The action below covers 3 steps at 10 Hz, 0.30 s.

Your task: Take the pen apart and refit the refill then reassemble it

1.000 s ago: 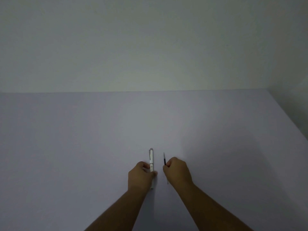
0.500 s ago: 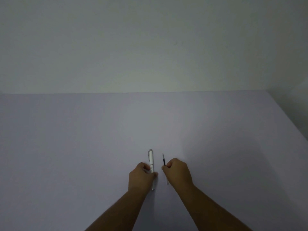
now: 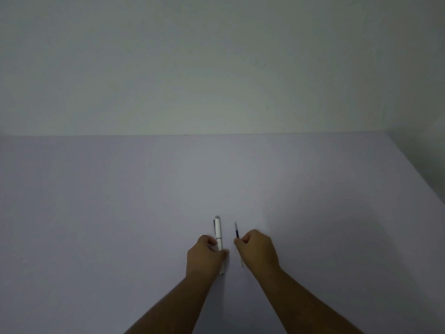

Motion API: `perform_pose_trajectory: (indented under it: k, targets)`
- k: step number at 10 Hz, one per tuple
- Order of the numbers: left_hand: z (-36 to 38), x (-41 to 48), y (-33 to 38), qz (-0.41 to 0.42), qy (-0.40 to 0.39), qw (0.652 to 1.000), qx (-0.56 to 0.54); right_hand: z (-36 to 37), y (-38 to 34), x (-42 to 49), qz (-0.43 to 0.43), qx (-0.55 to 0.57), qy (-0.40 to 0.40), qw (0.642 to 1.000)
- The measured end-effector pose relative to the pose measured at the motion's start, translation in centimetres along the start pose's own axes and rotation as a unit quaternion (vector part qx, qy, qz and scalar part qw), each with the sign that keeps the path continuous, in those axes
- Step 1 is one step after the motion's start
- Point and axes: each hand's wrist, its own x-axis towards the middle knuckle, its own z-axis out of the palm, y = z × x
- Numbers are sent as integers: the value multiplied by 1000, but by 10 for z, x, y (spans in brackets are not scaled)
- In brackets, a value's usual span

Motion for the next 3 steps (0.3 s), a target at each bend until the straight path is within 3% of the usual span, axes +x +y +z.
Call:
perform_pose_trajectory:
  k: [3]
  targets:
    - [-23,-2,16,-16,61,998,13,-21,-9,10,-48,-14,107,993]
